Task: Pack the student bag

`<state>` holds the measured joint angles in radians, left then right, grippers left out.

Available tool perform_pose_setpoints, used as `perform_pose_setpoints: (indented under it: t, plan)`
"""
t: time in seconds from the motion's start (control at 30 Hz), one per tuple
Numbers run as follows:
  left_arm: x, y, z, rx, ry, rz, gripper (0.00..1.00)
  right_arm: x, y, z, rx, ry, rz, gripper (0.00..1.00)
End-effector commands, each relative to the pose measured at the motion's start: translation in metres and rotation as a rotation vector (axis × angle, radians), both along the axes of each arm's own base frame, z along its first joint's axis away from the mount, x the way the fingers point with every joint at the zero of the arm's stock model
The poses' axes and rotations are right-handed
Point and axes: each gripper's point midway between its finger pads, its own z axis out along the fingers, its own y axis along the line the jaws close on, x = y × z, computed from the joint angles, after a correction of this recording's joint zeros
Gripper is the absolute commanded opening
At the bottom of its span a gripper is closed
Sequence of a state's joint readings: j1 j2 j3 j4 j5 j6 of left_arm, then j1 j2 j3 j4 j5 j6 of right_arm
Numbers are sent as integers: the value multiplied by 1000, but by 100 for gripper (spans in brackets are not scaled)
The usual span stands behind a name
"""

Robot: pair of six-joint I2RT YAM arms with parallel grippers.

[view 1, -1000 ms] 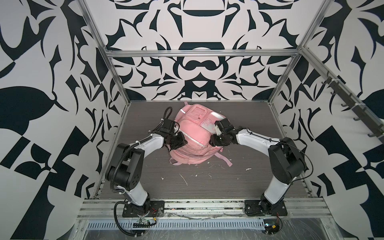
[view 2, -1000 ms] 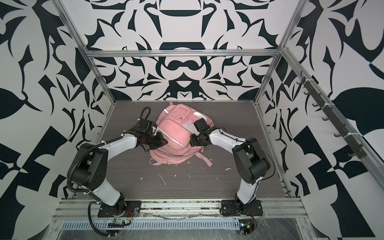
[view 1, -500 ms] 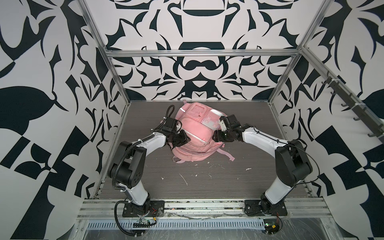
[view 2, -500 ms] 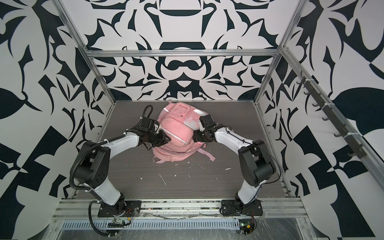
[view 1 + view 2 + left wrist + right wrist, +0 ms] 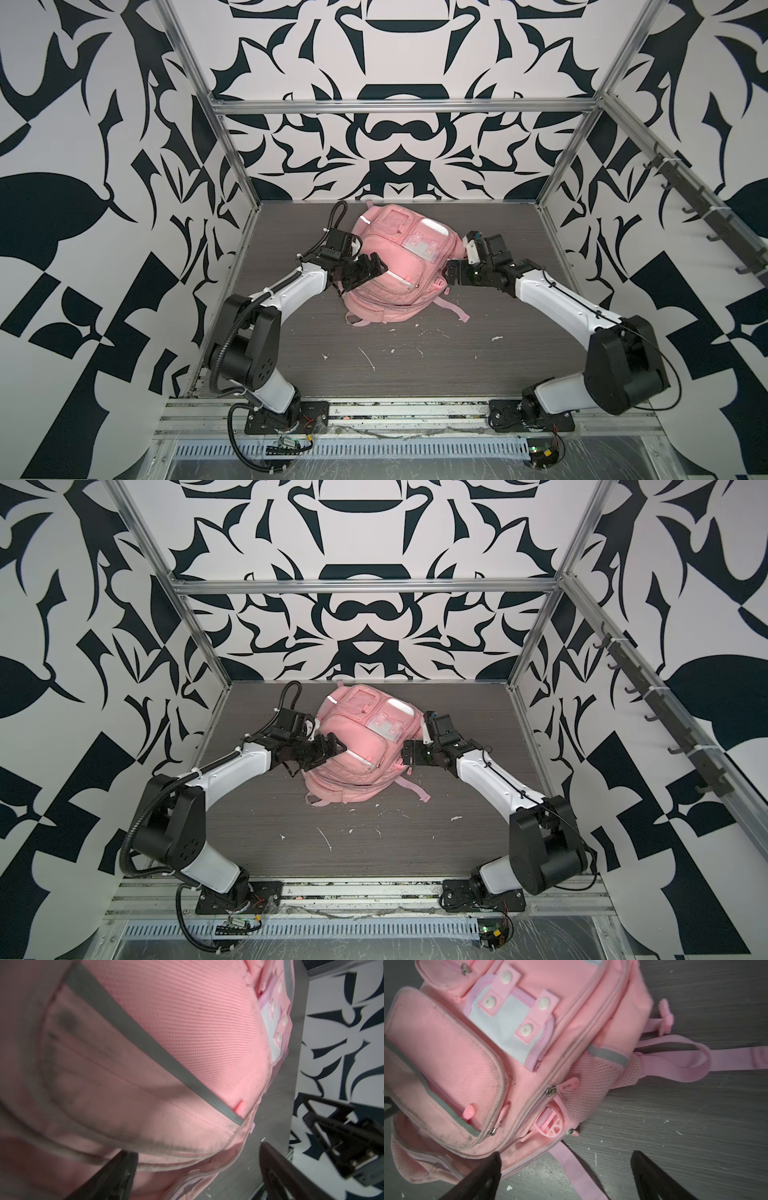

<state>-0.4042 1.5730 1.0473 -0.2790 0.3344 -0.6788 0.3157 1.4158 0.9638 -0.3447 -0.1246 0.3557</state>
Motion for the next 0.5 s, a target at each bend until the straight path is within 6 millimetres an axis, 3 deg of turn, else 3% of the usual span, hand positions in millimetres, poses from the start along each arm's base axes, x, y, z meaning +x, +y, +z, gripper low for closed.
perform_pose_setpoints:
  t: [0.0, 0.1, 0.27, 0.37, 0.47]
  plan:
    - [2, 26, 21, 107, -90, 22, 99, 7, -33, 20, 2, -88, -102, 99]
    - [6, 60, 26, 165, -130, 104, 99, 8, -70, 25, -11, -124, -221, 100]
    - [9, 139, 33, 361, -212, 331, 99, 2, -125, 22, -141, -236, -396, 100]
    - [7, 185, 39, 486, -289, 463, 99, -2, -143, 19, -217, -330, -451, 100]
    - [12, 200, 39, 623, -464, 423, 99, -4, -149, 12, -290, -381, -425, 100]
